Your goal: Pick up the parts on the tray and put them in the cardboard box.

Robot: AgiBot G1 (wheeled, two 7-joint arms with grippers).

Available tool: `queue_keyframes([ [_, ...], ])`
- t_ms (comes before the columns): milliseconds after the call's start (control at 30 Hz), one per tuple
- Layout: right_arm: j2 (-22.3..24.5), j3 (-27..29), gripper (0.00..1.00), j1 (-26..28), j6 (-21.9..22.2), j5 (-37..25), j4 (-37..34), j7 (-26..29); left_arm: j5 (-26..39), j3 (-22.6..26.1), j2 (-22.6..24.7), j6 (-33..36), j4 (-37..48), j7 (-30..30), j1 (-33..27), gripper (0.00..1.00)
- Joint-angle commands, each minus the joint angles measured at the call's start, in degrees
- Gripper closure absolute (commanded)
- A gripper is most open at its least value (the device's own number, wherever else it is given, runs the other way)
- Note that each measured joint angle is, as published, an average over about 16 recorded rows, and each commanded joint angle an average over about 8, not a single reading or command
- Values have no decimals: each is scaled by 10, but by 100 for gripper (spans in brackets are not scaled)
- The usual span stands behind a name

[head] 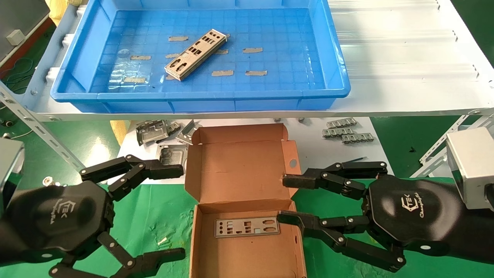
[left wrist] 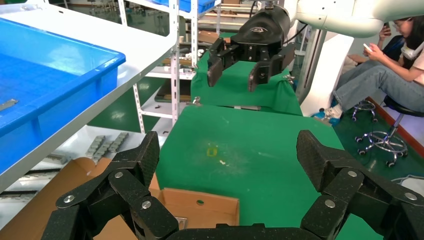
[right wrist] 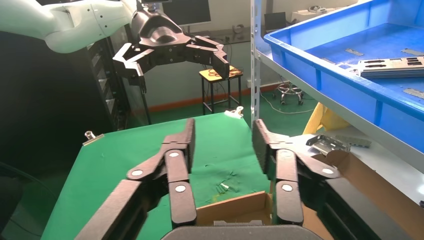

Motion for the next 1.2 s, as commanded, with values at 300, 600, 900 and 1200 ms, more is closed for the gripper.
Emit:
queue_keyframes([
  [300, 0, 0, 100, 0, 0, 0, 0, 0, 0, 0, 0, 0, 0, 0, 0, 0],
  [600, 0, 0, 100, 0, 0, 0, 0, 0, 3, 1, 2, -5, 0, -8, -11, 0],
  [900, 0, 0, 100, 0, 0, 0, 0, 0, 87, 31, 57, -58, 79, -51, -174, 0],
  [1200, 0, 0, 100, 0, 0, 0, 0, 0, 246, 105, 188, -143, 306, -62, -372, 0],
])
